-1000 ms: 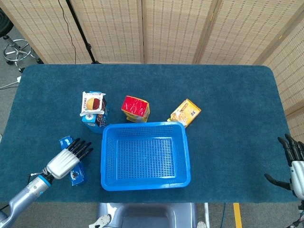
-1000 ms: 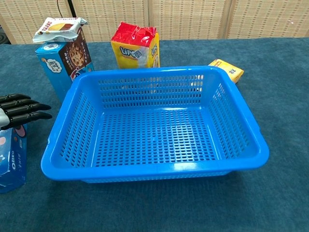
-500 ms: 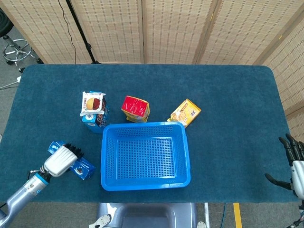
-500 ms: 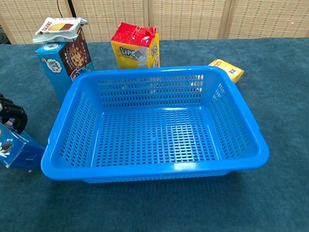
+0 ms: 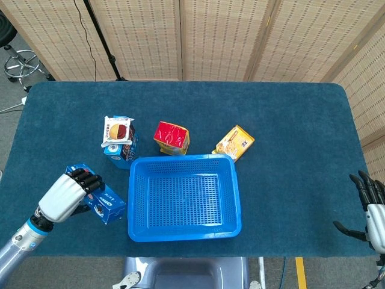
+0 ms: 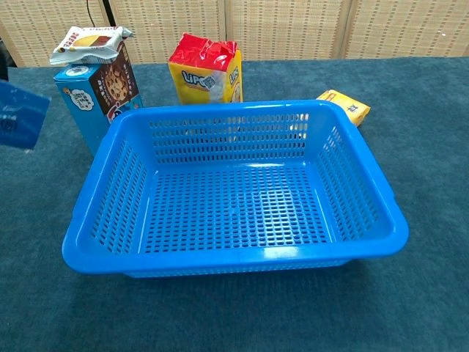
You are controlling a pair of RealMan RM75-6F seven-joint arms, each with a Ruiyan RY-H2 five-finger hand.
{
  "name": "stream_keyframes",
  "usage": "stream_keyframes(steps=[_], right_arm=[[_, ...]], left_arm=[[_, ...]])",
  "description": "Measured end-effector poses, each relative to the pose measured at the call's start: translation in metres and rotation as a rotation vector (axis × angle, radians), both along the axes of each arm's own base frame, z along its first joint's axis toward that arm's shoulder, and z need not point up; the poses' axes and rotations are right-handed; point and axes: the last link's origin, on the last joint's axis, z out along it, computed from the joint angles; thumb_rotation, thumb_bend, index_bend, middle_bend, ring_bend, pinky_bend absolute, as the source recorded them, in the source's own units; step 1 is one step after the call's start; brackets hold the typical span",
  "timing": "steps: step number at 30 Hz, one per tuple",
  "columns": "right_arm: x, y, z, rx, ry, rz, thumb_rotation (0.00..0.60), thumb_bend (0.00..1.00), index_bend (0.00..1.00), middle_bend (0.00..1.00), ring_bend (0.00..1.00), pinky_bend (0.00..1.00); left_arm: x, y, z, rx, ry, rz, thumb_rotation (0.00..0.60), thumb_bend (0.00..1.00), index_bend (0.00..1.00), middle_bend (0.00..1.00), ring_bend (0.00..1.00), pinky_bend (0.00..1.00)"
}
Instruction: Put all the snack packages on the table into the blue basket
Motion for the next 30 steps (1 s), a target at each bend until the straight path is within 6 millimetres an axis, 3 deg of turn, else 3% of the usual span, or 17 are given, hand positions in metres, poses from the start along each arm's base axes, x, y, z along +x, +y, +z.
stream_keyframes(steps=[8, 17, 21, 23, 25, 27, 30], right_arm=[[-0.001, 0.000, 0.001, 0.006, -0.011, 0.001, 0.600, 0.00, 0.00, 0.00, 0.00, 0.02], [-0.002, 0.000, 0.002, 0.016, -0.024, 0.000, 0.600, 0.00, 0.00, 0.00, 0.00, 0.02], [-0.001, -0.001, 0.003, 0.021, -0.027, 0.003, 0.600, 0.00, 0.00, 0.00, 0.00, 0.02], [-0.002, -0.001, 0.002, 0.024, -0.027, 0.000, 0.600, 0.00, 0.00, 0.00, 0.00, 0.02], [-0.002, -0.002, 0.001, 0.030, -0.026, -0.006, 0.600, 0.00, 0.00, 0.00, 0.00, 0.02], [-0.003, -0.002, 0.001, 0.035, -0.023, -0.009, 0.600, 0.00, 0.00, 0.00, 0.00, 0.02], [-0.003, -0.003, 0.000, 0.040, -0.022, -0.011, 0.600, 0.00, 0.00, 0.00, 0.00, 0.02]], left_arm=[[0.087, 0.001, -0.022, -0.114, -0.009, 0.007, 0.600, 0.30, 0.66, 0.58, 0.54, 0.52], [0.145, 0.015, -0.079, -0.192, 0.033, 0.050, 0.600, 0.30, 0.65, 0.58, 0.54, 0.52], [0.155, 0.023, -0.100, -0.221, 0.031, 0.071, 0.600, 0.29, 0.63, 0.55, 0.48, 0.51], [0.158, 0.028, -0.111, -0.235, 0.034, 0.088, 0.600, 0.28, 0.57, 0.45, 0.37, 0.44], [0.157, 0.032, -0.119, -0.240, 0.050, 0.104, 0.600, 0.27, 0.30, 0.18, 0.13, 0.22], [0.154, 0.036, -0.125, -0.245, 0.075, 0.130, 0.600, 0.24, 0.07, 0.02, 0.01, 0.05], [0.150, 0.039, -0.130, -0.270, 0.101, 0.183, 0.600, 0.18, 0.00, 0.00, 0.00, 0.00]])
